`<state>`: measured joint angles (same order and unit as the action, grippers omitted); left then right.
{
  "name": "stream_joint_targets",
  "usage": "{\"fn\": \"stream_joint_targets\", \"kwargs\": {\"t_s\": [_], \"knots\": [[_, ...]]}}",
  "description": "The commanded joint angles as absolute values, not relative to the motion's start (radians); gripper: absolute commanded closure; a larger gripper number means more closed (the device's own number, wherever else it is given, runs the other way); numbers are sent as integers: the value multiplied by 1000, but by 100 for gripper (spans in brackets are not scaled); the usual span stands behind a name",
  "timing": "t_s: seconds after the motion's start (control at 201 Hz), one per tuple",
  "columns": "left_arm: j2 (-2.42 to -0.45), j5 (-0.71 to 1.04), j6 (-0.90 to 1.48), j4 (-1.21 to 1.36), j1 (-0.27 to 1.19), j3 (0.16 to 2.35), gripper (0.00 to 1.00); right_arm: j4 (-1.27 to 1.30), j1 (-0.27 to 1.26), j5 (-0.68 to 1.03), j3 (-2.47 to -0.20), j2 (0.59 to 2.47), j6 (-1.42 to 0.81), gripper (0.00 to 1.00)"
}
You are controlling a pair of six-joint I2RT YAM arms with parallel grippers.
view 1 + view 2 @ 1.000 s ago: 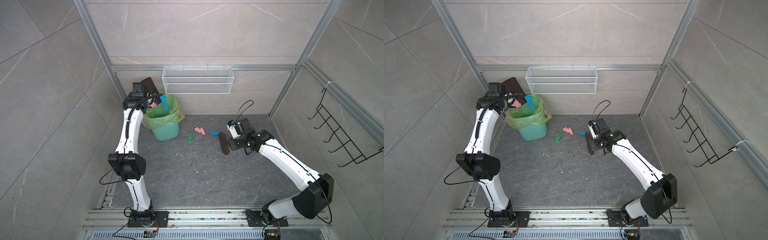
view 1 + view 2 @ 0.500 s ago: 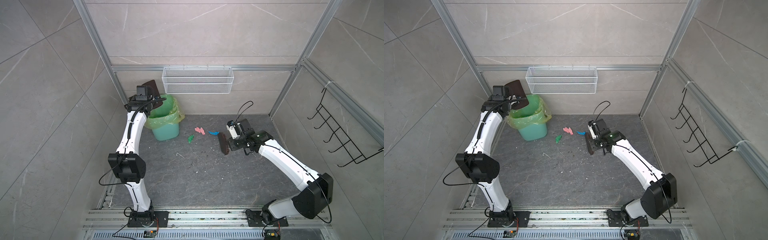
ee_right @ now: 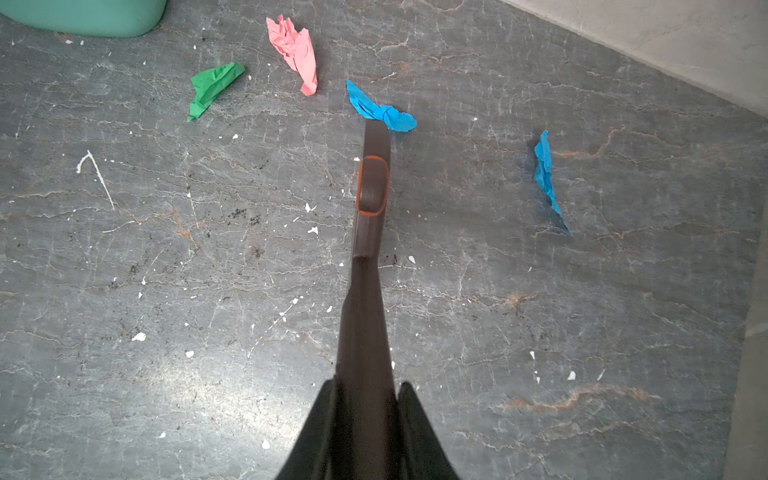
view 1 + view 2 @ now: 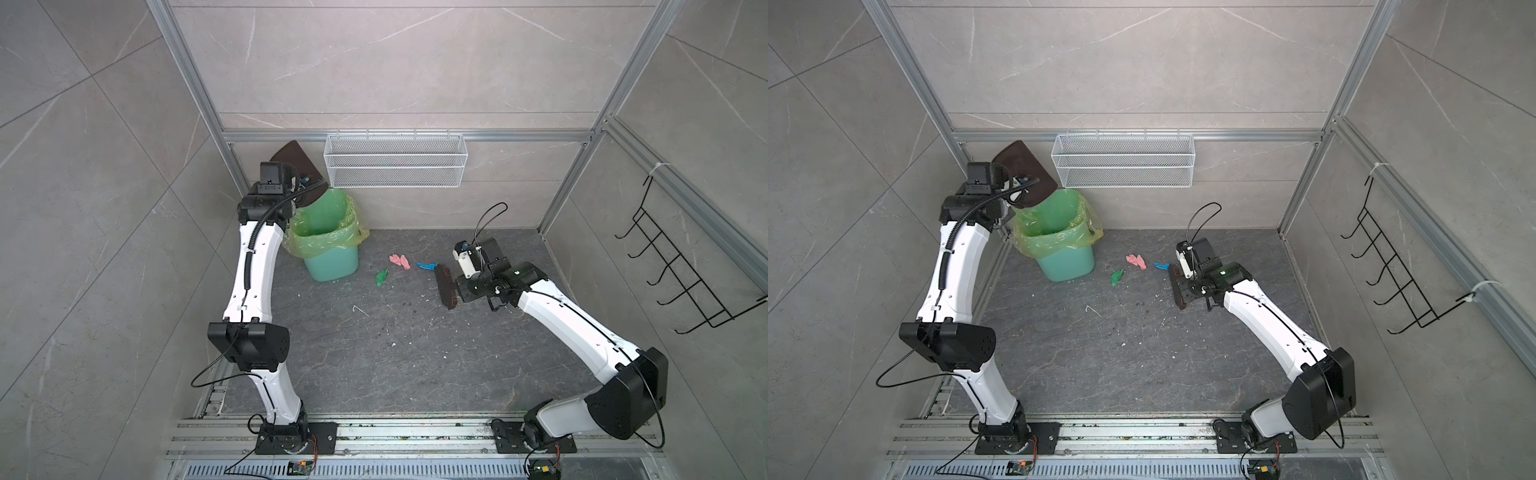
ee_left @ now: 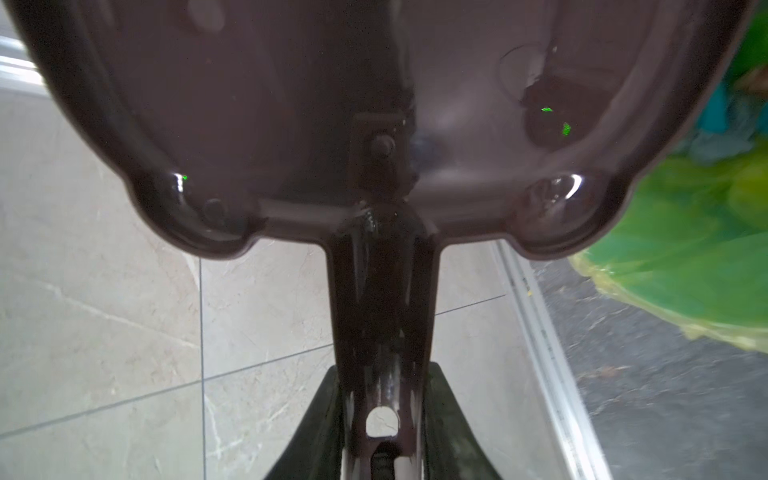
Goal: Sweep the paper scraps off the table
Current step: 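Raise the dustpan higher over the bin with the left gripper to empty it, then lower the dustpan to the floor with the left gripper while the right brush sweeps scraps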
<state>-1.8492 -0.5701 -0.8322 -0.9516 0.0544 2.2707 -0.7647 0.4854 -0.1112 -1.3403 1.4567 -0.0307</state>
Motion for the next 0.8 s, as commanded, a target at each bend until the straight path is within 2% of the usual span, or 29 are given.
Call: {"fn": "stream_joint_targets", "kwargs": {"t_s": [0.0, 0.204, 0.364, 0.792], "knots": [[-1827, -426, -638, -1087, 49, 2282, 100, -738, 483, -81, -1341, 1434, -31, 100], [-1709, -194, -471, -1073, 49, 2149, 100, -710, 483, -8, -1352, 1439, -16, 100], [-1608, -46, -428, -1037, 51, 2013, 100, -676, 482, 55, -1364, 1444, -20, 100], [-1404, 166, -426, -1047, 62, 1774, 100, -578, 438, 208, -1368, 1439, -87, 100]]}}
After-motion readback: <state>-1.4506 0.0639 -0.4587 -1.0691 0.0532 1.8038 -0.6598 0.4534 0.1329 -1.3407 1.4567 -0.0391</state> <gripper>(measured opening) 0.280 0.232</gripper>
